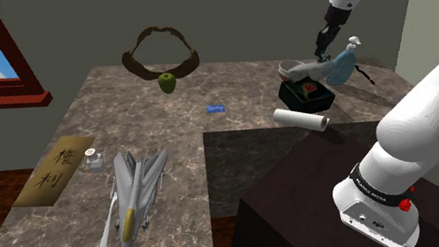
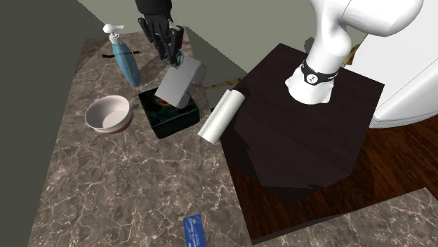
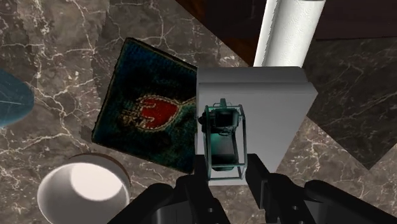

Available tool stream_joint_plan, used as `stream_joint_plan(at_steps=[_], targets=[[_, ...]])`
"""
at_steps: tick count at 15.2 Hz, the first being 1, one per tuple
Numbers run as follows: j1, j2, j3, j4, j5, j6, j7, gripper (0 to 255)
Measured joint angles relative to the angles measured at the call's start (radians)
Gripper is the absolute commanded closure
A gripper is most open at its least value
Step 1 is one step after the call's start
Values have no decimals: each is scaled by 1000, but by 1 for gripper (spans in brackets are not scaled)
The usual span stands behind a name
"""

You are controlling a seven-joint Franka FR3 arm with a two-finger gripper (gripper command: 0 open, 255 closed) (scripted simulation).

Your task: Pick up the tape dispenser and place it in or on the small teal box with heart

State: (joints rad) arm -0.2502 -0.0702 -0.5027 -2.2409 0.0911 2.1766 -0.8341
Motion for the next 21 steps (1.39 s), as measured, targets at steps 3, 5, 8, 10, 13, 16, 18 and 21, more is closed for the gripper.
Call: stream_joint_plan(at_steps=[3, 5, 8, 10, 13, 16, 18, 21], targets=[[-40, -38, -42, -5, -29, -34, -61, 255], [-48, -33, -54, -17, -27, -19, -84, 255], [-50, -10, -61, -35, -10, 16, -107, 255], [-50, 3, -63, -52, 0, 44, -118, 255], [-48, 32, -65, -67, 23, 82, -136, 255], [-49, 59, -69, -86, 46, 123, -160, 255], [-50, 77, -70, -90, 62, 142, -172, 255], [-48, 115, -67, -101, 97, 181, -199, 255]])
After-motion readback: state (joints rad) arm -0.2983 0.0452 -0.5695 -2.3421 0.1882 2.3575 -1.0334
